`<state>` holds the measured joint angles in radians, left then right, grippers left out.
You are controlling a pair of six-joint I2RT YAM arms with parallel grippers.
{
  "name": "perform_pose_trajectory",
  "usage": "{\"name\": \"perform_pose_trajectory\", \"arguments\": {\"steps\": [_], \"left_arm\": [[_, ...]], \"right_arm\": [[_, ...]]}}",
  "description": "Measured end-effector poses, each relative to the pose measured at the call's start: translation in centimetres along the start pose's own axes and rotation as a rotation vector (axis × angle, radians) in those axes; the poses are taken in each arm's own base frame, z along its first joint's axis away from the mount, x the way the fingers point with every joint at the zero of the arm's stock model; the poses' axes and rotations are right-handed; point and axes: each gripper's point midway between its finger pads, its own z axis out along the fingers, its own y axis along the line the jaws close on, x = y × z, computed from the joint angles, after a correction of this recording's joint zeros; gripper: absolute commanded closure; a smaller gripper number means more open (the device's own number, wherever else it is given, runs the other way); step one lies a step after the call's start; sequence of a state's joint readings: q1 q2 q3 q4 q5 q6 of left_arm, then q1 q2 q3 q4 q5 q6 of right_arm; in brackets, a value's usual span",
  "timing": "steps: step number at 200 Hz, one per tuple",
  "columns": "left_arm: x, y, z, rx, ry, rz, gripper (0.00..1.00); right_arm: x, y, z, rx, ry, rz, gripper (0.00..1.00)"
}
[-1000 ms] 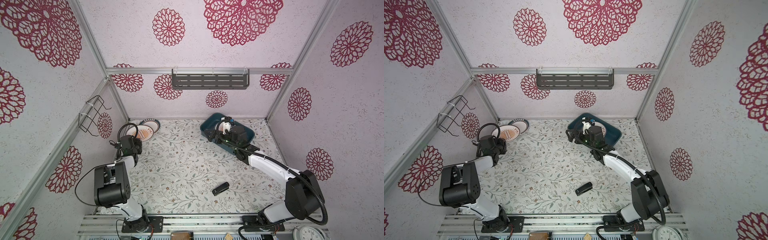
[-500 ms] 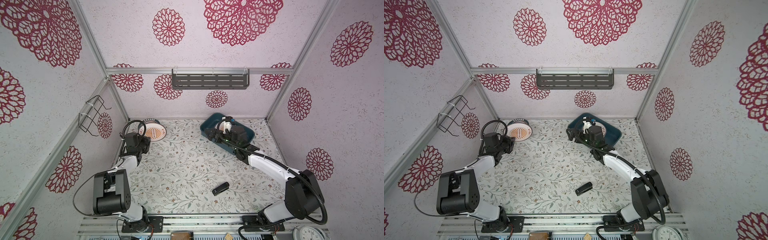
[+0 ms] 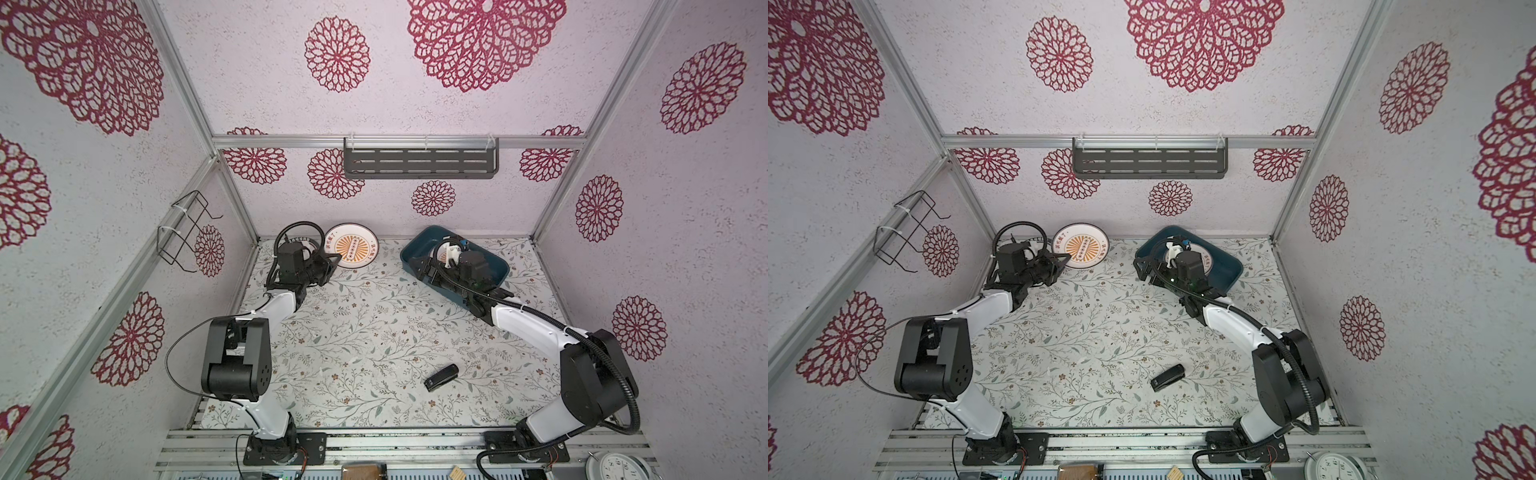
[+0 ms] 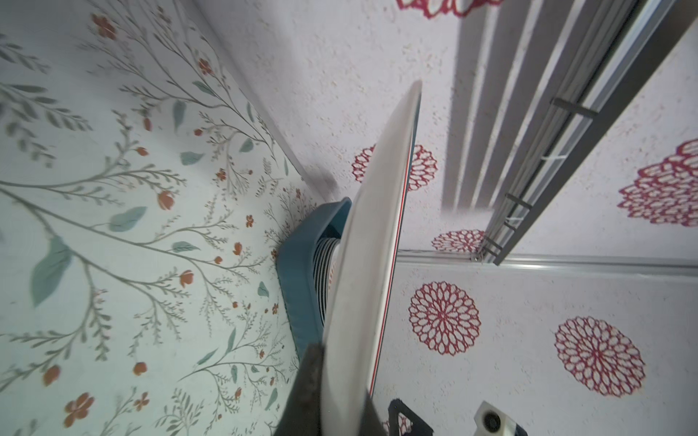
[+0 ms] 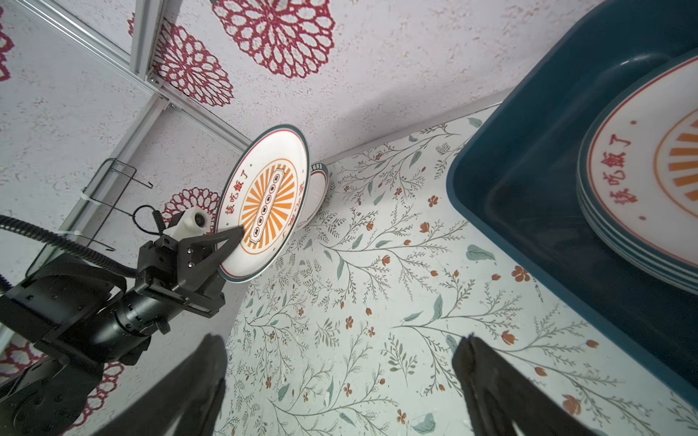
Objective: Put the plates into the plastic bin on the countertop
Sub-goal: 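Carry the plate toward the bin while the right gripper moves to meet it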
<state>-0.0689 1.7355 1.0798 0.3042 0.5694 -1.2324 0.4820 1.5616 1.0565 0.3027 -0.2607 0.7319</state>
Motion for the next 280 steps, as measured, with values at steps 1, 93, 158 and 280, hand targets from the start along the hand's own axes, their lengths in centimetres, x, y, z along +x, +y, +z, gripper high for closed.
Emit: {"name": "perform_pose_trajectory", "arguments": {"steps": [1,93,158,280], "left_arm": [[0.1,-0.1,0.0,0.002,0.002,0.001,1.00],[8.6,-3.9,5.0,0.162,0.287,0.027,1.00],[9.2,-5.0,4.9,0.208,0.319,0.026,1.00],[10.4,-4.7,5.6,0.212,0.339,0.087,0.35]], "right_arm": [[0.0,0.0,0.0,0.000,0.000,0.000,0.03],[-1.2,-0.1,1.8,-0.034,-0.023,0.051,0.12],[-2.0,-1.8,2.2,-0.011,-0.050,0.126,0.53],[-2.1,-4.3,3.0,0.043,-0.062,0.283,1.00]]}}
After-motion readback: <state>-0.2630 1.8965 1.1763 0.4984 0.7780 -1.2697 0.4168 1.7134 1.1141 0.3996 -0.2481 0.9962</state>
